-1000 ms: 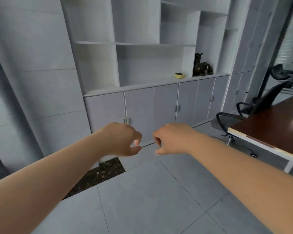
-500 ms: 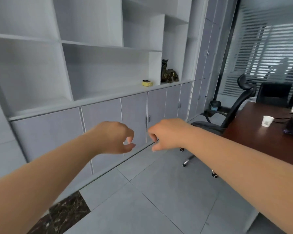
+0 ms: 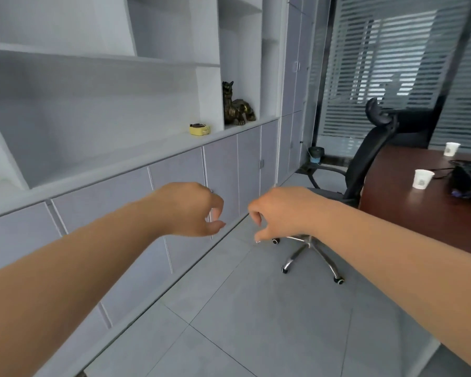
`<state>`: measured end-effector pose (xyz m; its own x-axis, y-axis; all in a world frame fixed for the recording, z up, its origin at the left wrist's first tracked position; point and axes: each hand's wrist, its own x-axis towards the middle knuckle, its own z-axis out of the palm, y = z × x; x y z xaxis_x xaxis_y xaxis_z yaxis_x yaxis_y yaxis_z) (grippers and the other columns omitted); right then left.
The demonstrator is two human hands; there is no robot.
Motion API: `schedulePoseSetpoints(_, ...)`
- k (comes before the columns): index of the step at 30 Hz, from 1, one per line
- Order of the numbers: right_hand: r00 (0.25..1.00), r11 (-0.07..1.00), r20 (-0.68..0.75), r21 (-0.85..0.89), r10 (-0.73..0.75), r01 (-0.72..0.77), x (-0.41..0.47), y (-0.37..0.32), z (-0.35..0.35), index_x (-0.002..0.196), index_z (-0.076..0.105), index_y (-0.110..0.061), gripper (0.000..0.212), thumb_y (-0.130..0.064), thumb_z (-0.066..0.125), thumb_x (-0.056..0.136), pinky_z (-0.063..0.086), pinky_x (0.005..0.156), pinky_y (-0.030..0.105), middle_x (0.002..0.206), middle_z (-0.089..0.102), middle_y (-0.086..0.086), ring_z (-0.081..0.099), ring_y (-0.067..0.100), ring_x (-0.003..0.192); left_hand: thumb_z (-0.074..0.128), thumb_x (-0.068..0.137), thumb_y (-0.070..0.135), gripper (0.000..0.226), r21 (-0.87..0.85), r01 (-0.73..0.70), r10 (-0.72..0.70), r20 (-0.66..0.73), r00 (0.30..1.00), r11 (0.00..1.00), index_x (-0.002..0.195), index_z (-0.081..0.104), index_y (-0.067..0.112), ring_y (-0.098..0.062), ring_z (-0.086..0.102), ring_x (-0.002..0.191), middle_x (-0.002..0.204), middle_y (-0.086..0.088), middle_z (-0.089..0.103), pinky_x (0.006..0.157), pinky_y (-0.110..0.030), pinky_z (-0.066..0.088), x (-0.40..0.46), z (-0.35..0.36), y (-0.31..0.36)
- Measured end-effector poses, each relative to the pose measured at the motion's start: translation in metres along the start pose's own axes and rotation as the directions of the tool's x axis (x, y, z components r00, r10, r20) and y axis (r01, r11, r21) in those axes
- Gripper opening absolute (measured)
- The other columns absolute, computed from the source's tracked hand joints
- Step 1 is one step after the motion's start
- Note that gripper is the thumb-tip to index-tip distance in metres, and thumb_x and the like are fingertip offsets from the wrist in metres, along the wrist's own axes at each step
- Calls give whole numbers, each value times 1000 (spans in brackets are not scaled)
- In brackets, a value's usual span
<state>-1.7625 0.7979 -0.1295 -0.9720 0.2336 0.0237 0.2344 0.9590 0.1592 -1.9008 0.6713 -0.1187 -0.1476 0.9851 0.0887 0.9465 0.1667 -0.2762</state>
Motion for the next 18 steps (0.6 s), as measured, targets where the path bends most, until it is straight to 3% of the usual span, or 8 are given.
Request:
schedulePoseSetpoints(5,999,999,-18,-19,43,-44,69,65,4,96,50,-22,25,-44,58,86,33,60,28,72,37,-11,44,14,83,46,88,51,28,1,-70,70,-37,997,998,100,57,28,-12,49,85,95,9,59,84,-34,49,94,3,-43)
schedulePoseSetpoints(9,995,995,-18,3,100,-100,118,114,13,93,49,-23,24,-43,59,86,35,65,29,76,41,-11,45,14,83,53,83,55,26,-150,-138,129,-64,990,979,89,58,30,-11,57,91,89,13,60,84,-34,49,164,14,-69)
schedulePoseSetpoints(18,965,970,101,8,242,-244,193,239,56,87,45,-24,21,-40,58,86,31,57,24,82,48,-9,47,14,82,56,84,51,19,-269,-289,291,-33,956,919,81,51,33,-11,56,92,83,14,54,85,-35,49,334,53,-96)
